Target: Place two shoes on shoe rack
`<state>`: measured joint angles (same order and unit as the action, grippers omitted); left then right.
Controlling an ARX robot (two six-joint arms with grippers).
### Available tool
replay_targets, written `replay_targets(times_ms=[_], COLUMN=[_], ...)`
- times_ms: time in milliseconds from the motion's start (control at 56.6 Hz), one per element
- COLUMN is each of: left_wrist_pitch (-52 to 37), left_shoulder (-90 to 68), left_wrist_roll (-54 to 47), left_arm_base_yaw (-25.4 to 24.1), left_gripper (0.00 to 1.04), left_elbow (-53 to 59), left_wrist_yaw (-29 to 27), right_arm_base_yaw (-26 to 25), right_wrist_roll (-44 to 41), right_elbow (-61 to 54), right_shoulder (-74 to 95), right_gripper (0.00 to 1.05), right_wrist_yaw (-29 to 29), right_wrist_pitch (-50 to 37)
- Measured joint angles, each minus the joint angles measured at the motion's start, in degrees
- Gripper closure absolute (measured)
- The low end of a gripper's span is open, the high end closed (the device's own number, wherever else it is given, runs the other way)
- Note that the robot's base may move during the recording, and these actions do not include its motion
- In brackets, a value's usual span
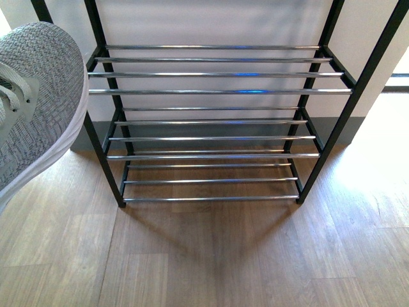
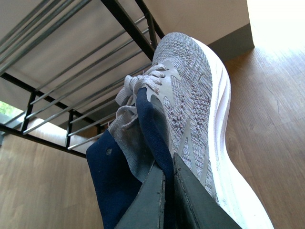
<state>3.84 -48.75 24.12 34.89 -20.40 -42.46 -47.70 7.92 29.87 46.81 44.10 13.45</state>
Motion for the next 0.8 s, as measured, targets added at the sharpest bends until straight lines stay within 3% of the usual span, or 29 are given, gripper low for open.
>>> replay_targets(times_ms=[601,654,795], left_wrist_pitch=[0.00,0.00,0.00], left_shoulder=[0.00,0.00,0.00], left_wrist_roll=[0.02,0.02,0.04], left_arm_base_yaw=[0.00,0.00,0.00], left_gripper=[1.03,1.03,1.03], left_elbow=[0.00,0.00,0.00], left_wrist_yaw=[-0.22,-0.20,-0.15], right_arm_base_yaw=[0.00,-0.02,5.03], right_wrist_roll=[0.00,-3.21,-6.05], right_elbow=[0.02,-0.81,1.55], right_shoulder=[-0.02,-0.17,-0.50], right_gripper=[1.04,1.04,1.04], right_wrist_yaw=[0.13,3.74,0.28], right_wrist_pitch=[0.00,-4.81,-8.07])
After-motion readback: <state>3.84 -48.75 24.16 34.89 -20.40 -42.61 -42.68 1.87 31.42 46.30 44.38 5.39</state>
